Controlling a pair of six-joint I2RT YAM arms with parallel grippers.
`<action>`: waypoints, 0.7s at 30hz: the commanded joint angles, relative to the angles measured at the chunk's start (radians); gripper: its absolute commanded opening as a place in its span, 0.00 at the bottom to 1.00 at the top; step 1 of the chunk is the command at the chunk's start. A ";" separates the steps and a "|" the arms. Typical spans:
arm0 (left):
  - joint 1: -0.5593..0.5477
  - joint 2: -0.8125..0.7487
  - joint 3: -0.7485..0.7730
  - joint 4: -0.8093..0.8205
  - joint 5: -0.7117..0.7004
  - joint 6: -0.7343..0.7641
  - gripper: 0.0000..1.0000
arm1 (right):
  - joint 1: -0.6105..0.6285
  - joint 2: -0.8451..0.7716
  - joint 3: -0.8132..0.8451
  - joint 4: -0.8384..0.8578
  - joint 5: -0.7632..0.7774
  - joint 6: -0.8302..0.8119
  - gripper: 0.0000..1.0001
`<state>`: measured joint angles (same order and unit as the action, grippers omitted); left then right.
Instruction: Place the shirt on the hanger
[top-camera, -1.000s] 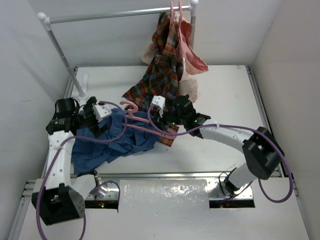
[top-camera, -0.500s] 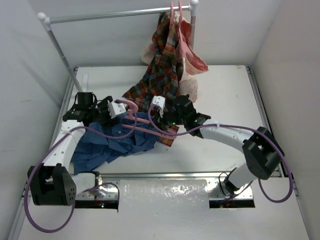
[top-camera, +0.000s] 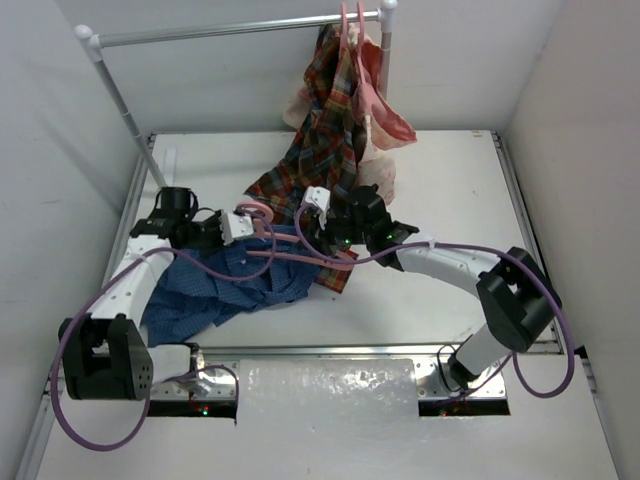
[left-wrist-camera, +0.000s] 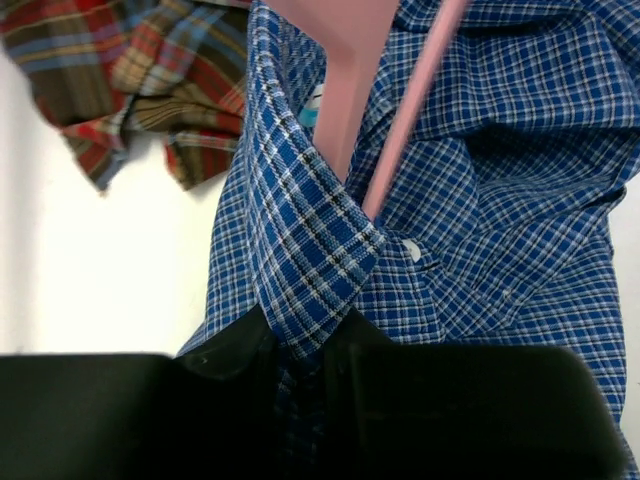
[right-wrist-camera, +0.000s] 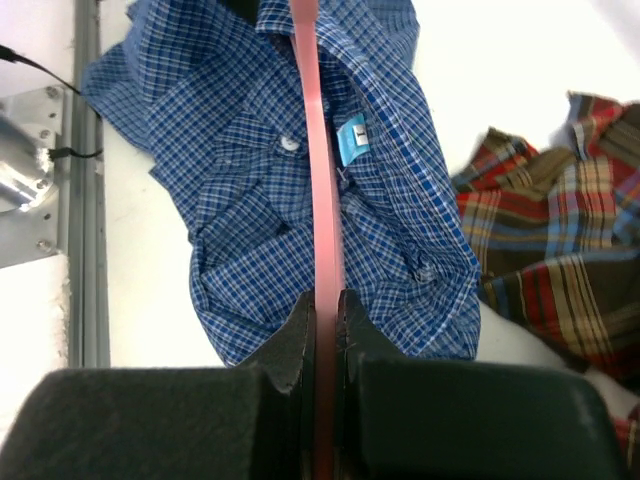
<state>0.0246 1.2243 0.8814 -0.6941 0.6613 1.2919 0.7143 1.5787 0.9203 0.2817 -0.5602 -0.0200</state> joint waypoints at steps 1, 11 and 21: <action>-0.012 -0.072 0.005 0.013 0.132 -0.028 0.07 | 0.019 0.010 0.071 0.128 -0.083 0.012 0.00; -0.012 -0.137 -0.025 -0.022 0.201 -0.008 0.25 | 0.051 0.027 0.068 0.240 -0.075 0.028 0.00; 0.007 -0.160 -0.047 0.047 0.135 -0.103 0.00 | 0.056 0.012 0.097 0.128 0.025 -0.015 0.17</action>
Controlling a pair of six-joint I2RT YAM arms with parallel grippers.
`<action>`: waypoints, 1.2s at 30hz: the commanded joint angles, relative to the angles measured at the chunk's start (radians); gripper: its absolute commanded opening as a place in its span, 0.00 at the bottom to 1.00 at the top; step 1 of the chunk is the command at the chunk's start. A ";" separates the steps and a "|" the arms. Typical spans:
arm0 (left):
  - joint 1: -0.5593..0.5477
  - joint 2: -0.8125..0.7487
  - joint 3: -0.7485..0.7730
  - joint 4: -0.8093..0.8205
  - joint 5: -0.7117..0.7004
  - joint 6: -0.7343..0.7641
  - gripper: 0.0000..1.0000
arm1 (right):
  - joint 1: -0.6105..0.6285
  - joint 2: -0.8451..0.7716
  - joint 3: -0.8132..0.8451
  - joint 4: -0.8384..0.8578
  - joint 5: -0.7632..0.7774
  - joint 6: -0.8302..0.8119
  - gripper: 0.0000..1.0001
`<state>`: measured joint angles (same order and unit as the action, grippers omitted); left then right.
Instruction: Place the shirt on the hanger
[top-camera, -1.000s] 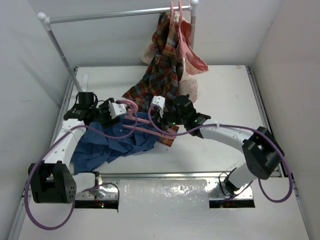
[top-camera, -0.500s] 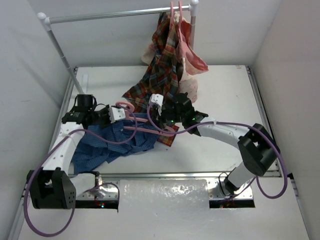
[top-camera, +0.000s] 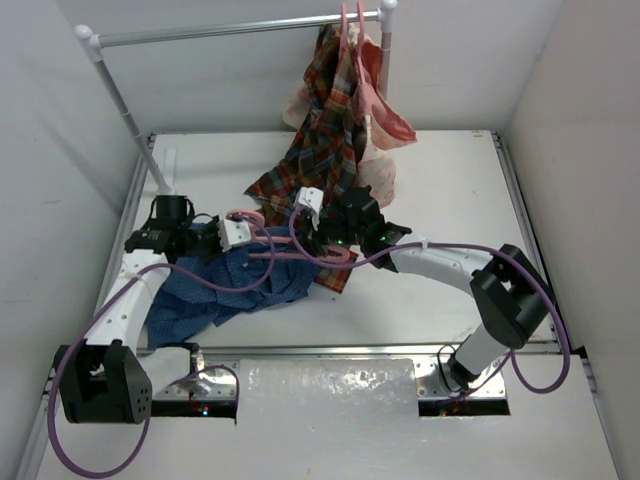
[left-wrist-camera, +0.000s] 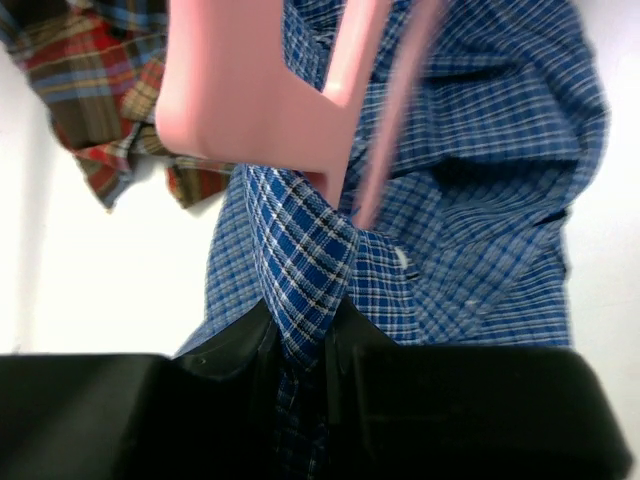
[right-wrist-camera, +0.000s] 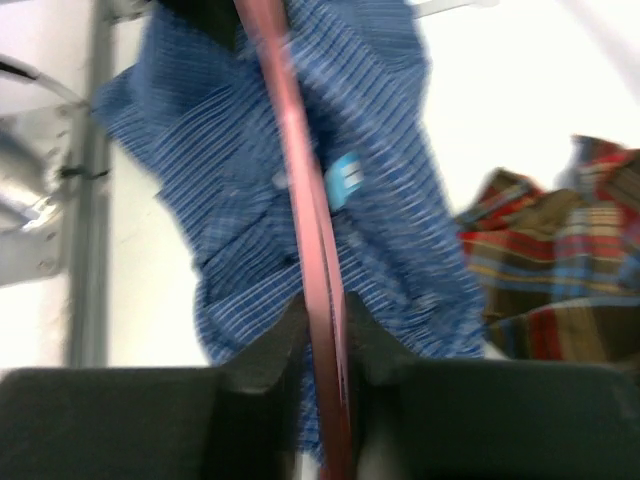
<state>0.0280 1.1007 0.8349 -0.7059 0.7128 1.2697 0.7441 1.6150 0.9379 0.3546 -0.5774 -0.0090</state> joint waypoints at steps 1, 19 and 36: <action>0.013 -0.044 0.003 0.062 0.079 -0.096 0.00 | 0.026 -0.030 0.081 0.035 0.056 -0.034 0.26; 0.139 -0.277 0.105 0.029 0.022 -0.404 0.00 | 0.026 -0.371 -0.094 -0.106 0.559 0.170 0.76; 0.141 -0.314 0.135 0.066 -0.082 -0.647 0.00 | 0.037 -0.555 -0.307 0.009 0.640 0.373 0.92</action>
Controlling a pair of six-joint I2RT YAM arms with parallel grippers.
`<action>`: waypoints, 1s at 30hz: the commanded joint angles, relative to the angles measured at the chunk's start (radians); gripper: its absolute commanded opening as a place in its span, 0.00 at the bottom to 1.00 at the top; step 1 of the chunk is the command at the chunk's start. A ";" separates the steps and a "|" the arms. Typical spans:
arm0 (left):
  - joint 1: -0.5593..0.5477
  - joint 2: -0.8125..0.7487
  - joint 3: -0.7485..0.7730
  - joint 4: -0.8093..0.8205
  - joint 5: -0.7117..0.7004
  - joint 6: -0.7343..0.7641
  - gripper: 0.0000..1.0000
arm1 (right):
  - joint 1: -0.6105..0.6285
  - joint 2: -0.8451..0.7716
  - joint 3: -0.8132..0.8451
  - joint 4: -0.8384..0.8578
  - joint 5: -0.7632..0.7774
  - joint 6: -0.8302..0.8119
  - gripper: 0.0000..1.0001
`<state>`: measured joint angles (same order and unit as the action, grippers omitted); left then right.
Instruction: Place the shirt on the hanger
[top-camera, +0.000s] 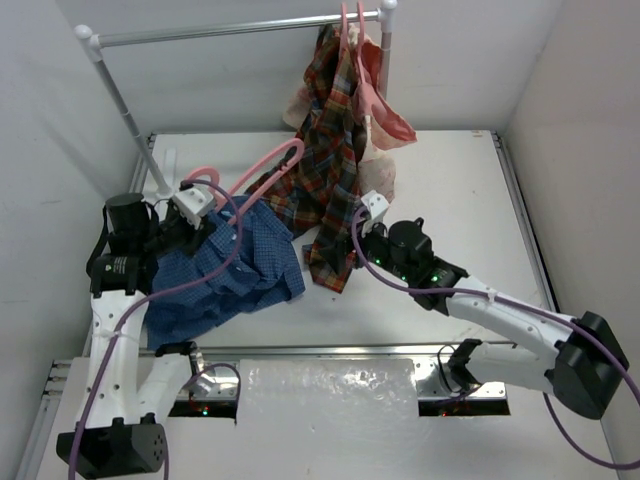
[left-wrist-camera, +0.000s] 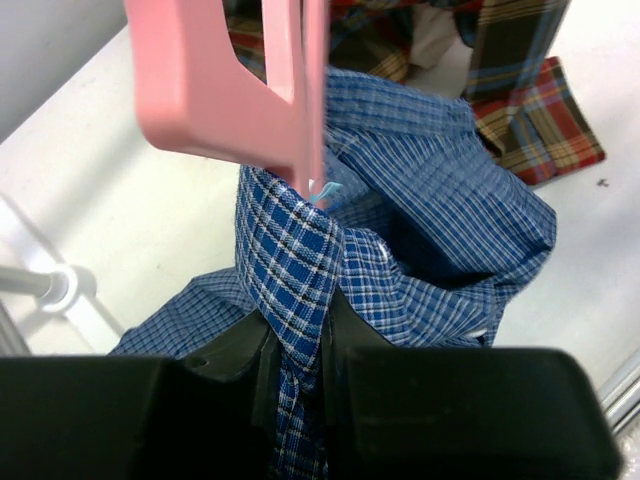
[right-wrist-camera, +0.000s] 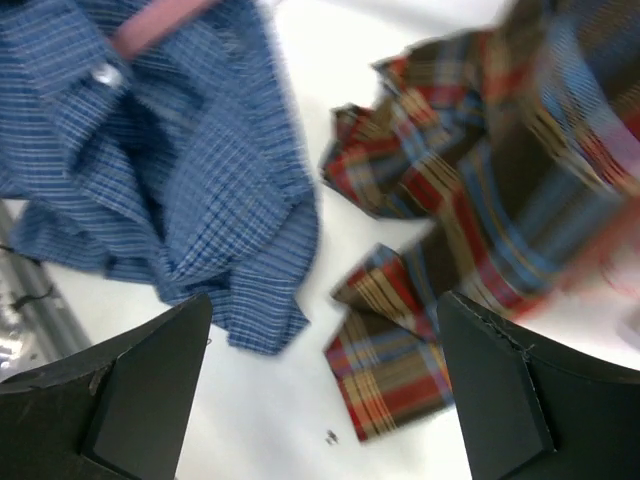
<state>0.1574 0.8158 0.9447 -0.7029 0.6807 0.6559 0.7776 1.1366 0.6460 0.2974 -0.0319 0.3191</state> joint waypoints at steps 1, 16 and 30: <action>0.010 -0.032 0.023 0.063 -0.055 -0.032 0.00 | 0.003 -0.090 -0.019 0.063 0.104 0.038 0.92; 0.011 -0.066 0.066 0.031 0.019 -0.065 0.00 | 0.075 0.469 0.239 0.295 -0.088 0.229 0.89; 0.010 -0.070 0.069 0.019 -0.004 -0.055 0.00 | 0.078 0.648 0.270 0.382 -0.038 0.308 0.00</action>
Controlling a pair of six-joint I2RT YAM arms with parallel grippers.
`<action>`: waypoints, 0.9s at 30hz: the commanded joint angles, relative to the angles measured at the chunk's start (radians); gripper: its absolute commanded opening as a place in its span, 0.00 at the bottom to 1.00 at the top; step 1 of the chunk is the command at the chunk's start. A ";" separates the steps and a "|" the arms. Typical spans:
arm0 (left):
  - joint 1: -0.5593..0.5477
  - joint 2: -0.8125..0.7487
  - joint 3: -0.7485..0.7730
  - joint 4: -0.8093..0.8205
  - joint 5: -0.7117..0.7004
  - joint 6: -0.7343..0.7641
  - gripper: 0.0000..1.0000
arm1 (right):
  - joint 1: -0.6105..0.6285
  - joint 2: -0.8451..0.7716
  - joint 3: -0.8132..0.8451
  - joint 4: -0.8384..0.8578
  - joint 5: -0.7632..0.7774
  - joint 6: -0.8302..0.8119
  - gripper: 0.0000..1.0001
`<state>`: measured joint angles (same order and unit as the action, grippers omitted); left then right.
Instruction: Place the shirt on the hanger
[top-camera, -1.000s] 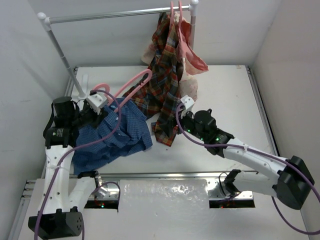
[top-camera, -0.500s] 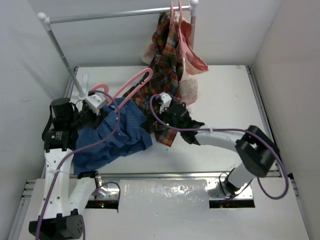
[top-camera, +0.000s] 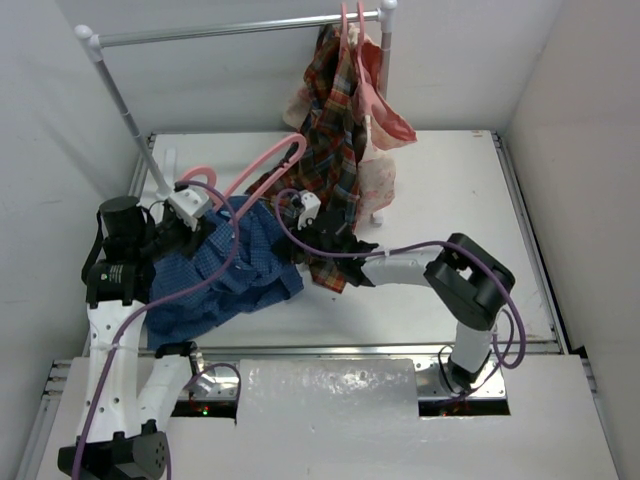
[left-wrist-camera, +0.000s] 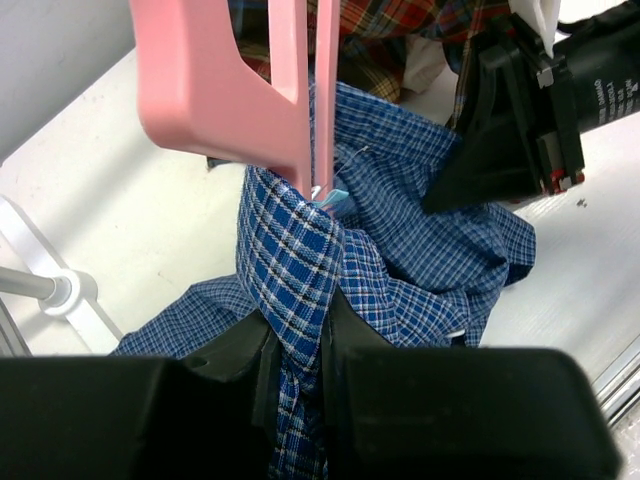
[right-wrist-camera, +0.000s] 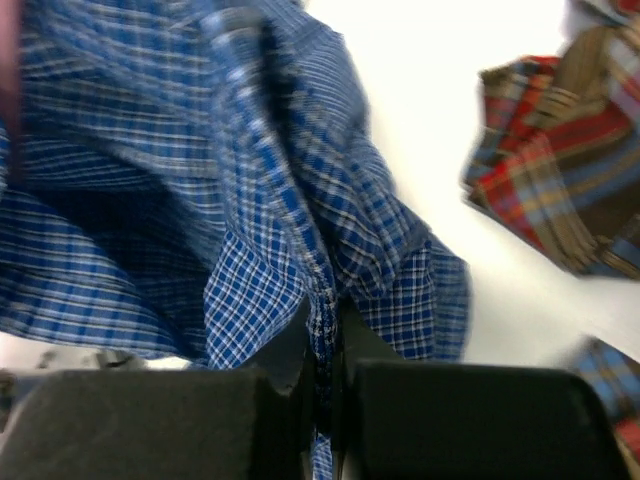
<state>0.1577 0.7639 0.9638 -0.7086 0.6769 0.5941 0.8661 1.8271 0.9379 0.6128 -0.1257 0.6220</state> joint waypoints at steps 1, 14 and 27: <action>0.011 -0.021 0.052 0.014 0.001 0.036 0.00 | -0.018 -0.089 -0.034 0.052 0.086 -0.002 0.00; 0.011 -0.061 -0.051 -0.379 0.006 0.619 0.00 | -0.139 -0.425 -0.076 -0.358 0.425 -0.182 0.00; 0.011 -0.054 -0.164 -0.100 -0.252 0.579 0.00 | -0.144 -0.430 0.102 -0.591 0.340 -0.330 0.00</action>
<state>0.1566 0.7158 0.8314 -0.8707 0.6392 1.1038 0.7502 1.4109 0.9428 0.0685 0.1459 0.3611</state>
